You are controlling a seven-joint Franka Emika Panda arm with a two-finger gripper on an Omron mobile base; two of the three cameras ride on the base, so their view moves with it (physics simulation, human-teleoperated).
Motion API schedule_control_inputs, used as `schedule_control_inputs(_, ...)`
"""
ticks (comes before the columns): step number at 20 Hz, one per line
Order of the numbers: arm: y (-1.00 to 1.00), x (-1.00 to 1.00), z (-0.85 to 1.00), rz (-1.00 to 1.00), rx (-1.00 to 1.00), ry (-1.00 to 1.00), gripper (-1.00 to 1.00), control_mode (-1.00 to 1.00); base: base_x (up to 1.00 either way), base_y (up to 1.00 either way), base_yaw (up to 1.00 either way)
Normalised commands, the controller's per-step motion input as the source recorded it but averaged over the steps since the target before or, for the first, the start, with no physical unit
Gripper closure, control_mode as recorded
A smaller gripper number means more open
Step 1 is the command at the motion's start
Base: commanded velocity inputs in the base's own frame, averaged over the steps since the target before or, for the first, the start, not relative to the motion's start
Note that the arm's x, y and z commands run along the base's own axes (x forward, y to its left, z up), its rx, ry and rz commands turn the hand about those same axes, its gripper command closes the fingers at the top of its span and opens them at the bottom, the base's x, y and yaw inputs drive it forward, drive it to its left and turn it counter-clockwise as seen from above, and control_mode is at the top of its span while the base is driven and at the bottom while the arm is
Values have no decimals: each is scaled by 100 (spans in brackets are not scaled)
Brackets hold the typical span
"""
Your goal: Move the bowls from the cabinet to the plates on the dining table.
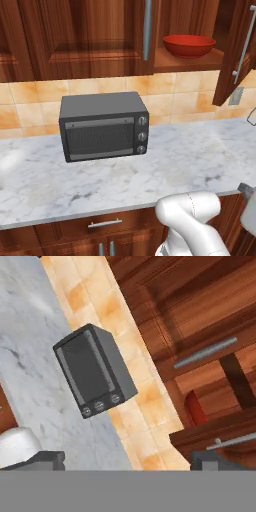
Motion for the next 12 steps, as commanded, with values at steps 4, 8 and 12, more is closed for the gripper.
schedule_control_inputs(4, 45, 57, -9, -18, -38, 0, -100, -100, 0, 0, 0)
schedule_control_inputs(8, 27, 73, -1, -21, -28, 0, -100, -100, 0, 0, 0)
schedule_control_inputs(12, 8, 85, 0, -25, -18, 0, -100, -100, 0, 0, 0)
